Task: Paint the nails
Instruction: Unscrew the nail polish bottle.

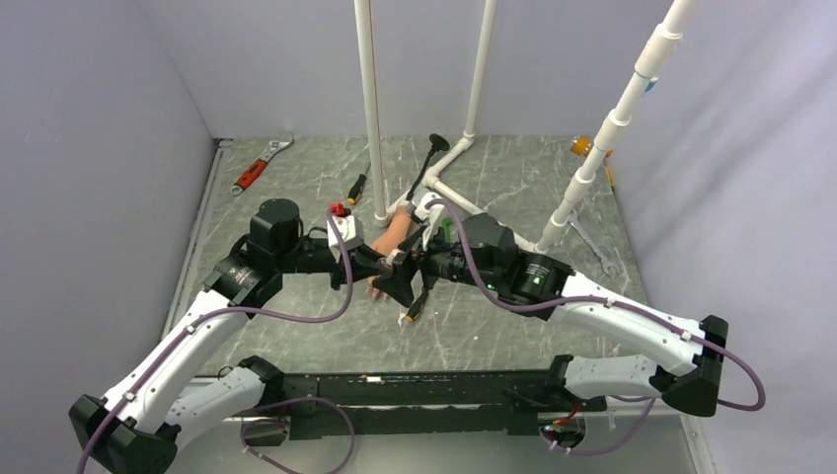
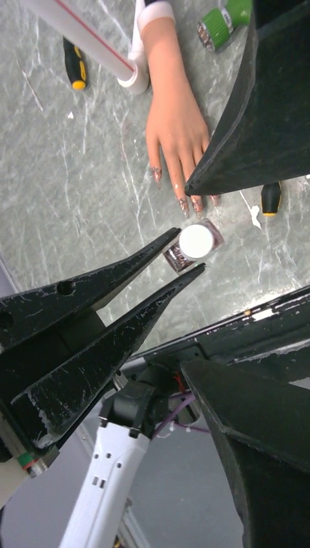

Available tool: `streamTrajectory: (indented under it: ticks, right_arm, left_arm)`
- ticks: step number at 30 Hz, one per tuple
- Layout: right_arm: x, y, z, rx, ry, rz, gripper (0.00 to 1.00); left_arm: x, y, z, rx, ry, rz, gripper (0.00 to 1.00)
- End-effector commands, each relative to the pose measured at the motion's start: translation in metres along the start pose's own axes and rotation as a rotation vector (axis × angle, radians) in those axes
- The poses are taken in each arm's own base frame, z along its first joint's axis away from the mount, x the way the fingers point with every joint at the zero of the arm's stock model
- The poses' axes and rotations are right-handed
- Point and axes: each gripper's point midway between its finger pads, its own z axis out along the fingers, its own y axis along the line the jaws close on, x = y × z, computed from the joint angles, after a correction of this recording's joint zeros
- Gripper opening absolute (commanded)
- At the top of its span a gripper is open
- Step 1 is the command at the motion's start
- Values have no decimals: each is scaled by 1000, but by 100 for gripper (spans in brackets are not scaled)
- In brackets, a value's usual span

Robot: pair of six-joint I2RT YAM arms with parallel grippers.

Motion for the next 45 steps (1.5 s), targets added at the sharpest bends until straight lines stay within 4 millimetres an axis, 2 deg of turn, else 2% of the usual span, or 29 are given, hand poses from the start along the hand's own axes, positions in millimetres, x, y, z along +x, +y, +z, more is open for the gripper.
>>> streamTrajectory:
  ticks: [1, 10, 16, 21, 27, 38, 45]
  right_arm:
    - [-56, 1, -24, 50, -187, 60, 99]
    - [-63, -39, -36, 278, -301, 194, 98]
    - [-64, -51, -15, 354, -281, 271, 93]
    - [-69, -51, 4, 363, -266, 318, 82]
    - [-71, -53, 18, 370, -260, 329, 60]
    - [-65, -56, 33, 390, -222, 344, 50]
    - [-66, -57, 36, 393, -222, 346, 42]
  left_arm:
    - [-30, 14, -7, -99, -67, 81, 0]
    - [-26, 40, -11, -250, -43, 37, 0]
    - [-27, 53, -18, -343, -46, 28, 0]
    - [-27, 58, -21, -376, -47, 28, 0]
    - [-27, 59, -21, -383, -49, 26, 0]
    - [-28, 60, -23, -399, -52, 31, 0]
    - [-28, 60, -23, -394, -52, 32, 0]
